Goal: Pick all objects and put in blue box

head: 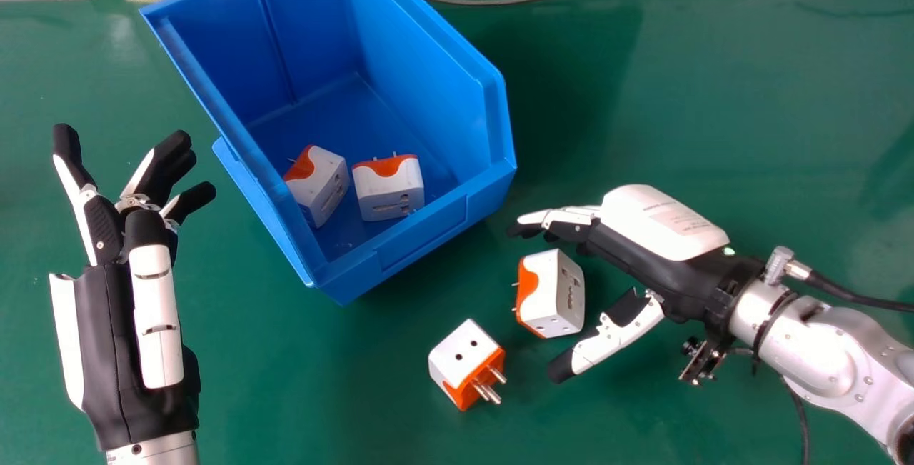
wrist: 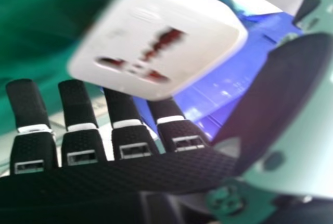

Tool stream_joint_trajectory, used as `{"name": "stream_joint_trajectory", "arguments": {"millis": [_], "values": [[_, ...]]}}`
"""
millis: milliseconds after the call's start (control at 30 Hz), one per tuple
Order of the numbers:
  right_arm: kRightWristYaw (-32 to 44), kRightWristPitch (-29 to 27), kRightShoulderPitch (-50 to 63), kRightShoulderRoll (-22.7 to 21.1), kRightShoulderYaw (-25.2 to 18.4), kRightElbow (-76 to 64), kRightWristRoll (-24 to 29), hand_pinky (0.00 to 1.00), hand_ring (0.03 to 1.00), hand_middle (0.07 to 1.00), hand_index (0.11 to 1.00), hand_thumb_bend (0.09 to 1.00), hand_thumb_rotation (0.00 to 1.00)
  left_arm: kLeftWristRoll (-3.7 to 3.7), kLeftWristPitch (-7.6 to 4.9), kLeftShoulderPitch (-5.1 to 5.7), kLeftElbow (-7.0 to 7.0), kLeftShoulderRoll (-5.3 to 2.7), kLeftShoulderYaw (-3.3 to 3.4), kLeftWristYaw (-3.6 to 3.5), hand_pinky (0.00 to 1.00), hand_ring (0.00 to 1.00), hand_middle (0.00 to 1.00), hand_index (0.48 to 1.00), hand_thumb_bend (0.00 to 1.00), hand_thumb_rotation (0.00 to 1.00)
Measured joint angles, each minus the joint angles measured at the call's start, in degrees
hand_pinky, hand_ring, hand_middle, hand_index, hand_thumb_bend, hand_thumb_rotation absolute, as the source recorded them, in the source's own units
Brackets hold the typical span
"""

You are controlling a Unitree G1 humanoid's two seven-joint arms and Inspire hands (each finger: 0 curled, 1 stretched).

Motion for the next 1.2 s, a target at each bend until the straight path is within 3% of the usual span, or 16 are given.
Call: {"name": "stream_joint_trajectory", "arguments": {"millis": [267, 500, 800, 1000, 1200], "values": [[-8.4, 1.6, -3.3, 0.0, 4.4, 3.8, -5.6, 0.85, 0.909, 0.936, 0.94, 1.0, 0.51, -0.15, -0.01, -0.11, 0.11, -0.01, -0.06, -0.16, 0.76, 0.84, 0.84, 0.817, 0.48, 0.93], [-11.0, 3.4, -5.4, 0.7, 8.4, 5.9, -8.7, 0.85, 0.924, 0.946, 0.952, 1.0, 0.52, -0.98, -0.38, -0.21, 0.25, -0.03, -0.2, -0.43, 0.77, 0.84, 0.84, 0.813, 0.48, 0.93], [-13.9, 5.4, -6.6, 1.9, 11.4, 6.7, -10.1, 0.79, 0.899, 0.928, 0.94, 1.0, 0.5, -0.78, -0.71, -0.2, 0.25, -0.06, -0.24, -0.08, 0.77, 0.84, 0.84, 0.811, 0.47, 0.93], [-17.3, 6.6, -7.4, 2.8, 13.1, 7.8, -11.2, 0.72, 0.863, 0.903, 0.922, 1.0, 0.45, -0.02, -0.71, -0.12, 0.24, -0.06, -0.21, 0.65, 0.77, 0.84, 0.84, 0.811, 0.48, 0.93], [-19.4, 7.1, -8.3, 3.7, 14.4, 9.0, -11.2, 0.63, 0.821, 0.871, 0.889, 1.0, 0.38, -0.58, -0.71, 0.05, 0.22, -0.05, -0.32, 0.5, 0.77, 0.84, 0.84, 0.811, 0.48, 0.93]]}}
